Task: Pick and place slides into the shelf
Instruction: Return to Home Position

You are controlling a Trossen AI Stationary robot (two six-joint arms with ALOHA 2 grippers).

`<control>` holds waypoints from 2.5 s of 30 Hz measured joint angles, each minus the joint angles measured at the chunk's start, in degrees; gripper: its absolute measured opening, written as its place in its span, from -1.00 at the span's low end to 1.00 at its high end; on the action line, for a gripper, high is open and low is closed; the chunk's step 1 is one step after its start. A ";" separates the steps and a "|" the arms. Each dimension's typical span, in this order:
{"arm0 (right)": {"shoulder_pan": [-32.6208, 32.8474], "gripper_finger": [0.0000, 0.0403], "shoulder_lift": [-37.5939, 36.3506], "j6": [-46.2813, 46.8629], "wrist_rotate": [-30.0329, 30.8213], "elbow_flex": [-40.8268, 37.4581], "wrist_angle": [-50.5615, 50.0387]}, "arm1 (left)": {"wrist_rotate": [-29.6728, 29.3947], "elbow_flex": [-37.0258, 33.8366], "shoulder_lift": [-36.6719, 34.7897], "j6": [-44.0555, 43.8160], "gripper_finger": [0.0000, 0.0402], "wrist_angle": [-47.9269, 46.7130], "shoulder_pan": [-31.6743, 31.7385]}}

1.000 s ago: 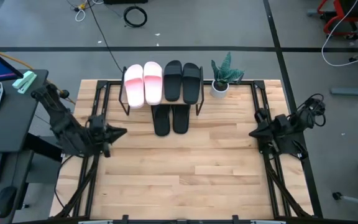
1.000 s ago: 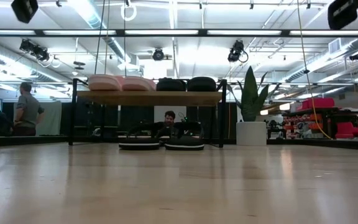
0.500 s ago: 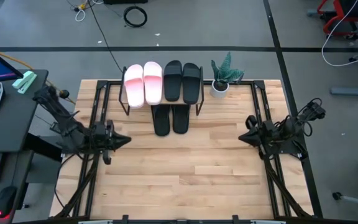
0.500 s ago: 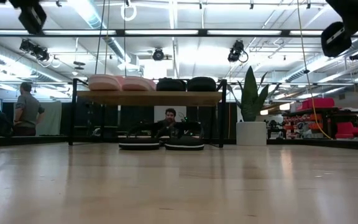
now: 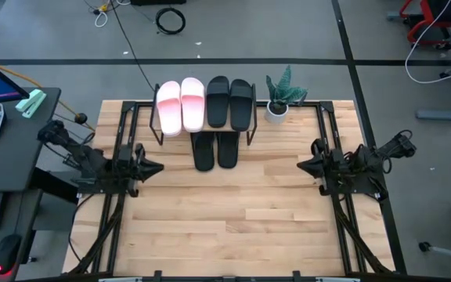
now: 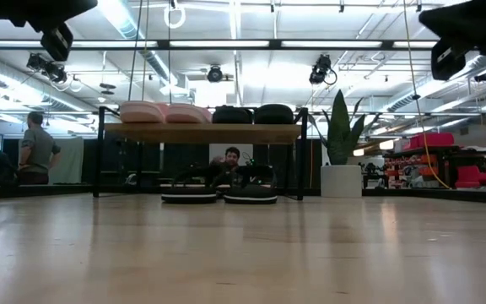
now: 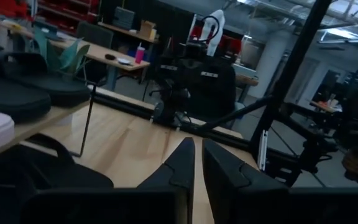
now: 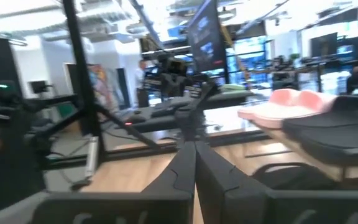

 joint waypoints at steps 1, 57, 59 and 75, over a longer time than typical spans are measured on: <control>-0.94 -0.93 0.00 -0.16 0.00 0.00 -0.12 | 0.88 -0.08 -0.51 0.78 -0.82 -0.07 0.81; -27.40 -0.93 0.17 0.51 -19.82 -1.66 -4.49 | 19.39 -0.14 5.52 6.95 -0.86 2.59 22.19; -27.40 -0.93 0.17 0.52 -19.80 -1.66 -4.49 | 18.01 -0.14 5.41 9.11 -0.87 2.74 22.19; -27.40 -0.93 0.17 0.54 -19.78 -1.66 -4.49 | 17.59 -0.14 5.40 5.63 -0.81 1.65 22.15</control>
